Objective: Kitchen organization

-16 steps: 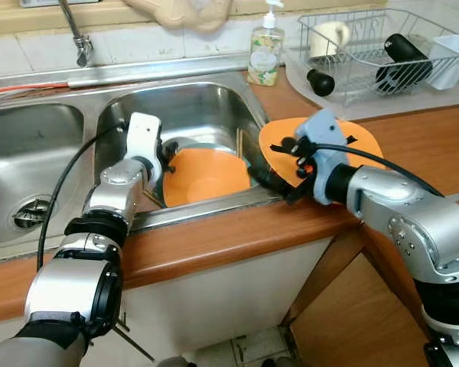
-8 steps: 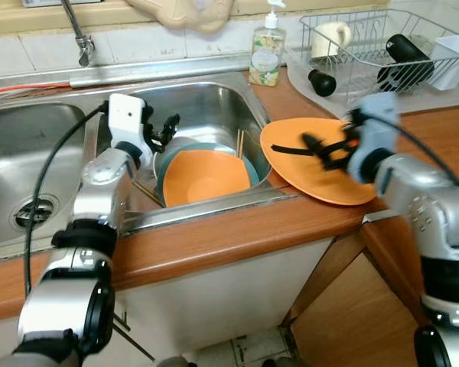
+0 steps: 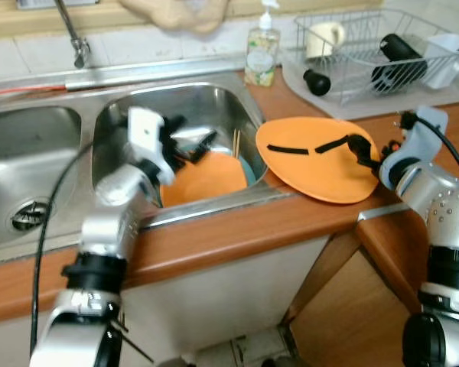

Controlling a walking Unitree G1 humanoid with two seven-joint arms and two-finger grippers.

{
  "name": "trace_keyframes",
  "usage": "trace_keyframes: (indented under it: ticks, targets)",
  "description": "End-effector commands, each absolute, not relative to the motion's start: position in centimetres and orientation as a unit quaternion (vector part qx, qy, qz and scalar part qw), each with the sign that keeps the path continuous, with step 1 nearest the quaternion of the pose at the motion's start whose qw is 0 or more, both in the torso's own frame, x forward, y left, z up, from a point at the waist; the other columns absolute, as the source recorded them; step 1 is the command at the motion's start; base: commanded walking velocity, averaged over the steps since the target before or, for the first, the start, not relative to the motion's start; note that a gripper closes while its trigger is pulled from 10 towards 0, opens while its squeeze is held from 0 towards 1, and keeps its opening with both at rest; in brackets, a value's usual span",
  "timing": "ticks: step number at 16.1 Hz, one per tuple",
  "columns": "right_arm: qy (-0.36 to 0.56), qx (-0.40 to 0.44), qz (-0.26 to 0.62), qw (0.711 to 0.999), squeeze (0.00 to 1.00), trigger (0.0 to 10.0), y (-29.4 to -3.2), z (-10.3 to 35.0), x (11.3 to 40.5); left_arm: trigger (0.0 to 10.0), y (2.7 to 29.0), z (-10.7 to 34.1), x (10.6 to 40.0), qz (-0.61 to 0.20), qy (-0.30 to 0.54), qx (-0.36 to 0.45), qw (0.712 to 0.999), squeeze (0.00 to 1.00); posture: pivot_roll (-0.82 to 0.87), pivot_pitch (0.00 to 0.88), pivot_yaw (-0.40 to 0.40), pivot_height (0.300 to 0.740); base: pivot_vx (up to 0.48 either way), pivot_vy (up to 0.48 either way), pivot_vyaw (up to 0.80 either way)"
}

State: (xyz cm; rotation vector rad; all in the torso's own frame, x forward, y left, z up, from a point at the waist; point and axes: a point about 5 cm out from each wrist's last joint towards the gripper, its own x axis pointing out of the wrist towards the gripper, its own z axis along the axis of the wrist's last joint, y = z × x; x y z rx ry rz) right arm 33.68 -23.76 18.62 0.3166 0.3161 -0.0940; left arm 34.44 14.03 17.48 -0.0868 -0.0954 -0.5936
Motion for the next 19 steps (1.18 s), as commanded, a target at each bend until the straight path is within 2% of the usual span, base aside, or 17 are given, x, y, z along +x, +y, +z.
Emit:
trace_keyframes:
  ticks: [1, 5, 9, 11, 13, 19]
  targets:
    - [0.155, 0.170, -0.052, 0.972, 0.00, 10.0, -24.0, 18.7, 33.8, 10.0, 13.8, 17.8, 34.3, -0.301, -0.047, -0.048, 0.951, 0.00, -0.14, 0.000, 0.036, 0.740, 0.000, 0.000, 0.00]
    - [0.185, 0.203, -0.024, 0.961, 0.00, 10.0, -23.4, 17.1, 33.8, 10.0, 12.8, 16.3, 34.1, -0.313, 0.023, -0.090, 0.945, 0.00, -0.14, 0.000, 0.032, 0.740, 0.000, 0.000, 0.00]
    - [0.190, 0.218, 0.007, 0.957, 0.00, 10.0, -22.1, 16.7, 34.0, 10.0, 12.7, 15.8, 35.4, -0.279, 0.062, -0.115, 0.952, 0.00, -0.14, 0.000, 0.027, 0.740, 0.000, 0.000, 0.00]
    - [0.194, 0.220, 0.019, 0.956, 0.00, 10.0, -21.3, 16.6, 34.0, 10.0, 11.9, 15.3, 35.9, -0.286, 0.095, -0.148, 0.942, 0.00, -0.14, 0.000, 0.025, 0.740, 0.000, 0.000, 0.00]
    - [0.196, 0.221, 0.029, 0.955, 0.00, 10.0, -20.8, 16.5, 33.9, 10.0, 10.5, 15.5, 36.3, -0.307, 0.098, -0.225, 0.919, 0.00, -0.14, 0.000, 0.029, 0.740, 0.000, 0.000, 0.00]
    - [0.187, 0.222, 0.042, 0.956, 0.00, 10.0, -20.1, 17.0, 33.6, 10.0, 9.4, 14.8, 37.1, -0.309, 0.131, -0.265, 0.904, 0.00, -0.16, 0.000, 0.048, 0.740, 0.000, 0.000, 0.00]
